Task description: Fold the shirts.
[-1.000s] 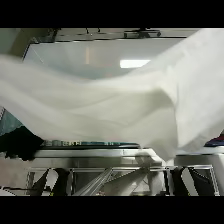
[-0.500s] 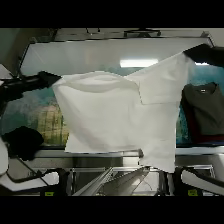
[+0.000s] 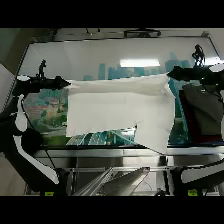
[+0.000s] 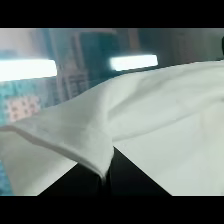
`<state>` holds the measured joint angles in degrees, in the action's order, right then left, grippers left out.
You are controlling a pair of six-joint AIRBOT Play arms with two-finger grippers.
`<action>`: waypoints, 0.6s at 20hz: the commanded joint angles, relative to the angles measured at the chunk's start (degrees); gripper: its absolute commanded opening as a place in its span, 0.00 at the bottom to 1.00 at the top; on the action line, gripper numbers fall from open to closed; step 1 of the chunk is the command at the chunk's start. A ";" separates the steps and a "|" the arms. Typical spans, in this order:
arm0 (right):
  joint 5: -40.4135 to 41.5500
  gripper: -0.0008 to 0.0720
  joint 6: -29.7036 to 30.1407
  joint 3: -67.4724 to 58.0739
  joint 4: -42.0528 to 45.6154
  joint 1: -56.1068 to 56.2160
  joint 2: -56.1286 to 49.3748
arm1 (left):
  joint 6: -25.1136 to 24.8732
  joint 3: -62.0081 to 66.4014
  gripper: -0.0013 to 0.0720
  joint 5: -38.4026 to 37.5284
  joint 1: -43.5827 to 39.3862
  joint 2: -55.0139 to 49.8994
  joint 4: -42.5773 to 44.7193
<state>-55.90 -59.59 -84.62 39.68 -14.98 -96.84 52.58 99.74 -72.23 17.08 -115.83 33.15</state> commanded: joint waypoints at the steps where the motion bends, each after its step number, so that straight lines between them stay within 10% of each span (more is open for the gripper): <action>1: 0.42 0.03 -0.57 0.00 4.35 0.09 -2.38 | 2.38 8.02 0.02 -3.43 -0.87 -5.64 6.19; 12: 0.17 0.03 -5.38 0.04 15.65 0.20 -6.88 | 5.44 8.66 0.02 -7.37 -6.36 -6.80 21.92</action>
<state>-55.86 -64.53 -84.60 53.60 -14.83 -102.48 56.62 108.25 -78.87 11.75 -122.50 51.55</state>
